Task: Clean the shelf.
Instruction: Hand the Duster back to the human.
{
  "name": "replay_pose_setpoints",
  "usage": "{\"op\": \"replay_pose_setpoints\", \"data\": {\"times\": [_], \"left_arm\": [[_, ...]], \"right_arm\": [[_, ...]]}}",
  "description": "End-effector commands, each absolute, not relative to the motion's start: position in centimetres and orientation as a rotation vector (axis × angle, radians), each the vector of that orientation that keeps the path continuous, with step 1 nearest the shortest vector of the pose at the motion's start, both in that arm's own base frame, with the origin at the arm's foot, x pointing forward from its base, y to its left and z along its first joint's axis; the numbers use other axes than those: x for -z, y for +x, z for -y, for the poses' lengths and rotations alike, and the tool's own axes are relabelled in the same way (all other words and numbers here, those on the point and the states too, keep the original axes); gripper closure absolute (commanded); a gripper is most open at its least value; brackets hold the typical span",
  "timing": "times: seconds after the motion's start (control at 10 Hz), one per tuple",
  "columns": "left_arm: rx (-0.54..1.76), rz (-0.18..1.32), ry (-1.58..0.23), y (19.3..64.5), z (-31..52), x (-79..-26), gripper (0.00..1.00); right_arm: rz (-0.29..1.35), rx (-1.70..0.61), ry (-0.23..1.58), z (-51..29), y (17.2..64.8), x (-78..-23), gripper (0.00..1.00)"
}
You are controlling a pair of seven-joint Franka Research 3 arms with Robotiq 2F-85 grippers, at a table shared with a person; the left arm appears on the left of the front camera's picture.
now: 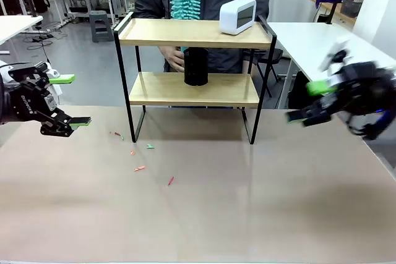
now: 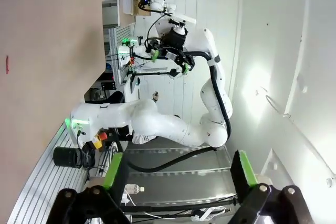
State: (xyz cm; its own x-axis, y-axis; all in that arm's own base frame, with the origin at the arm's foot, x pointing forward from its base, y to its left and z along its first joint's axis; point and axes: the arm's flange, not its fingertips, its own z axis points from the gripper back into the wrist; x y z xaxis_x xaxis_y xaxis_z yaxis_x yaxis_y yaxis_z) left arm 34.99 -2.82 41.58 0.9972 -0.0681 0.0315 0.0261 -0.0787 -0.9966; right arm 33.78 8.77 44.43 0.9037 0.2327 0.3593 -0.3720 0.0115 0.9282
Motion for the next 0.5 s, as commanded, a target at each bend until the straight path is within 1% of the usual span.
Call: {"op": "replay_pose_setpoints", "data": {"times": [0.0,0.4], "left_arm": [[0.081,-0.037,-1.660,35.13,3.46,-41.60,0.00],[0.081,-0.037,-1.660,35.13,3.46,-41.60,0.00]], "right_arm": [[0.132,-0.496,1.566,-6.73,32.77,-46.20,0.00],[0.132,-0.496,1.566,-6.73,32.77,-46.20,0.00]]}}
